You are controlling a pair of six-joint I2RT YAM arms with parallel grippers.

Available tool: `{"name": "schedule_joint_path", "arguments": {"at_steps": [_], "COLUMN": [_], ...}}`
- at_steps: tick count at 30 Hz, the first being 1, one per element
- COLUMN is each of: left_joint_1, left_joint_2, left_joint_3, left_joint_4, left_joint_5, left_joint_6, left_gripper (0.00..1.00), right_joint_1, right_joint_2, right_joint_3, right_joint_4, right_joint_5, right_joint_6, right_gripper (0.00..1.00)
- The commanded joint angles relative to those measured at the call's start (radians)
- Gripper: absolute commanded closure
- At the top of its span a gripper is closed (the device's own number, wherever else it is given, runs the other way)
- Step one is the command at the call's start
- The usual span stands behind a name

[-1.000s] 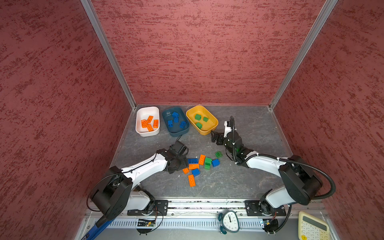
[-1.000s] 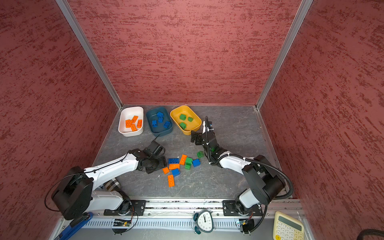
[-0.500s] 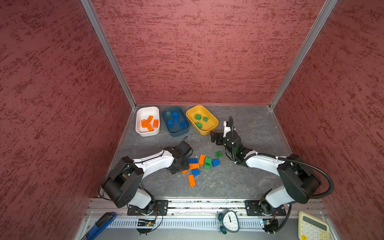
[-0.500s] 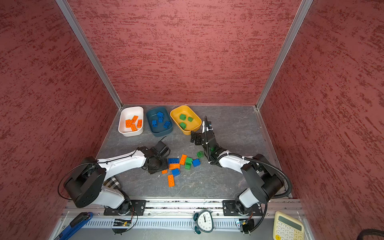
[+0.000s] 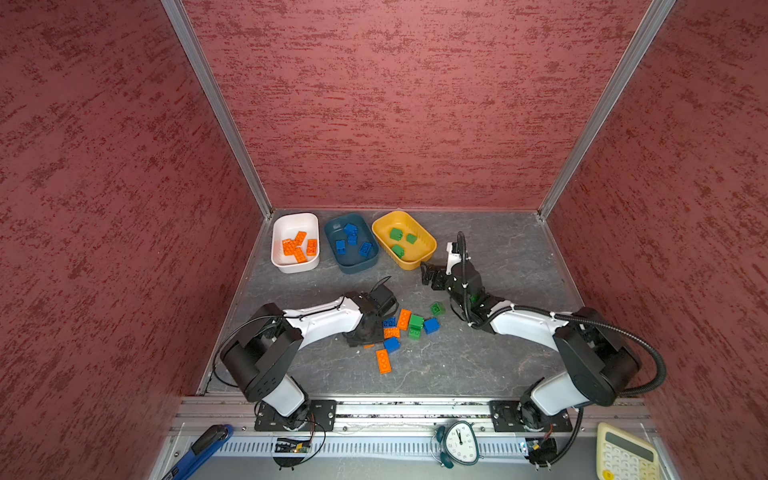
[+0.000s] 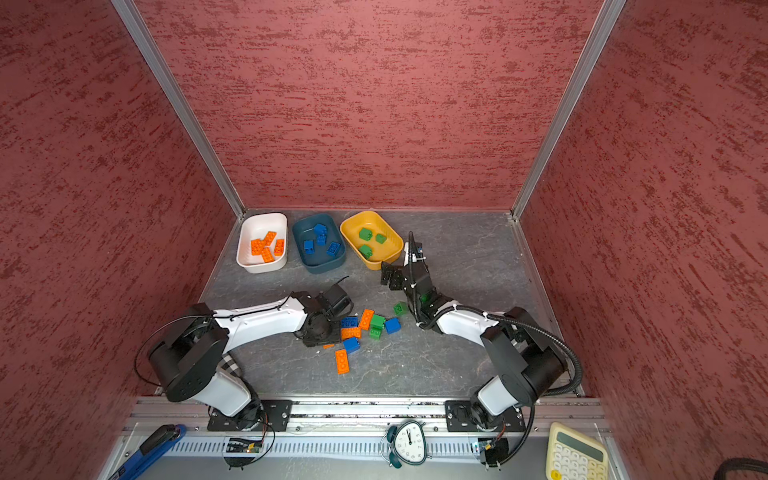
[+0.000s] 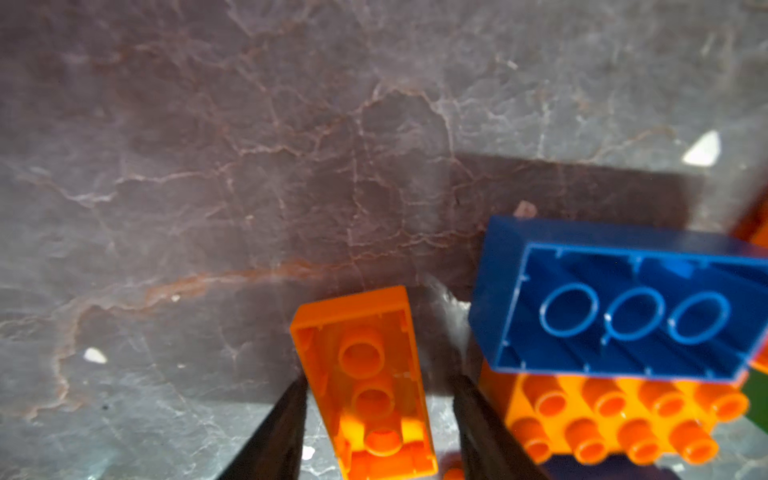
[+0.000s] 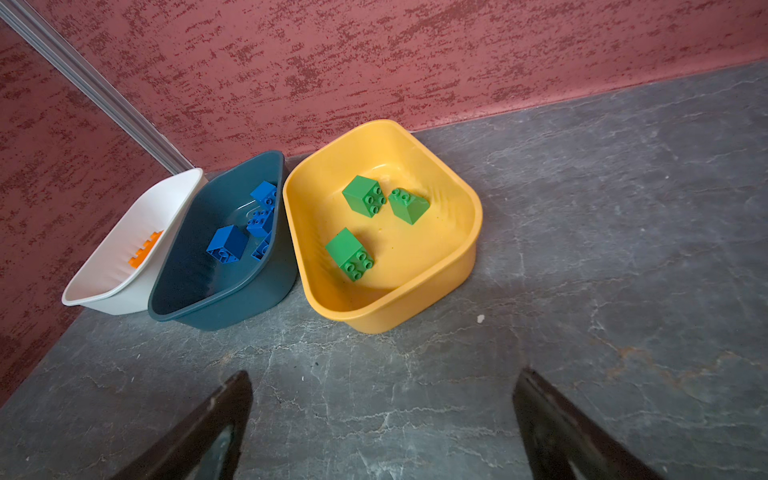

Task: Sort the legos into containers by color
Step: 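Lower left gripper and grasp an orange brick at pile, then carry orange brick into white bin and open left gripper while right gripper moves toward pile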

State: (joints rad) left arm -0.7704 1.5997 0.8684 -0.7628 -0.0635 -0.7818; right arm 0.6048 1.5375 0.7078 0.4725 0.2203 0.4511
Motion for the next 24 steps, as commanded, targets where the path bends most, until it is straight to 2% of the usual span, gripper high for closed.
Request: {"name": "schedule_joint_path", "arguments": {"at_steps": [1,5,12,20,24], "left_joint_1": [-0.029,-0.020,0.078,0.299,0.440], "left_joint_2": [0.082,0.071,-0.028,-0.164,-0.169], "left_joint_3": [0.001,0.007,0.026,0.090,0.129], "left_joint_4": [0.033,0.045,0.051,0.110,0.161], "left_joint_5": [0.021,0.006,-0.072,-0.150,-0.191], "left_joint_6": [0.018,0.035,0.078,0.191,0.225], "left_gripper": [0.55,0.71,0.81,0.84,0.84], "right_joint_1": [-0.006,-0.005,-0.006,-0.005,-0.007], "right_joint_2": [-0.001,-0.007,-0.012,-0.010,0.002], "right_joint_3": [0.022,0.021,0.016,0.016,0.020], "right_joint_4": [-0.008,-0.024,-0.030,-0.031,-0.020], "right_joint_5": [-0.006,0.006,0.018,0.025,0.022], "right_joint_6": [0.012,0.017,0.018,0.020,0.024], "right_gripper": [0.01,0.01,0.01,0.01,0.01]}}
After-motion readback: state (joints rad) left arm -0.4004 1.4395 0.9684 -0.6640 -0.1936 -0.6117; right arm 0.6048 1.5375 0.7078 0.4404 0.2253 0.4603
